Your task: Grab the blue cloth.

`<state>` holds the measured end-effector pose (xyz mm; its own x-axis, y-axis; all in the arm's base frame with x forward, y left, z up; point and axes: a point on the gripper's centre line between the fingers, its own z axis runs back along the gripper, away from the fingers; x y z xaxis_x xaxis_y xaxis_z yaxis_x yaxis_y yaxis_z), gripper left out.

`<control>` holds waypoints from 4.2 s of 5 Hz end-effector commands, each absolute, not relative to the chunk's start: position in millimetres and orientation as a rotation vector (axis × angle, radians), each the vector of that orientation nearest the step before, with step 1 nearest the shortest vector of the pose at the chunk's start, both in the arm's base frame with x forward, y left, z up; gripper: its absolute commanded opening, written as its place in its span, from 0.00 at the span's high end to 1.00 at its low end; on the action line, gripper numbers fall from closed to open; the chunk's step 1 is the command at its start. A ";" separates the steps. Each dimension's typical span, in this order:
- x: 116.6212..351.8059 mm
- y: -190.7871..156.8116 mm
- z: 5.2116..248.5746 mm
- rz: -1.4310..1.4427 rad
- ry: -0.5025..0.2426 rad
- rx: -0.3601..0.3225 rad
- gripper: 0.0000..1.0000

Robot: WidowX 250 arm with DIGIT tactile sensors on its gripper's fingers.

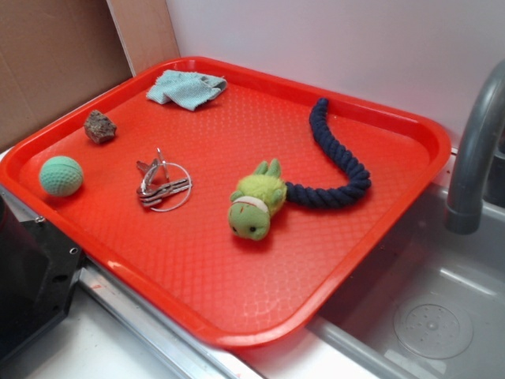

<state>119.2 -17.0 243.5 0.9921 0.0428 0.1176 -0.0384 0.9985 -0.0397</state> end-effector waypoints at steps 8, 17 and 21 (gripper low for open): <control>326.9 110.7 72.7 -0.167 -0.121 0.083 0.00; 288.9 96.1 18.3 -0.279 -0.083 -0.068 1.00; 263.4 55.1 114.6 -0.227 -0.141 0.000 1.00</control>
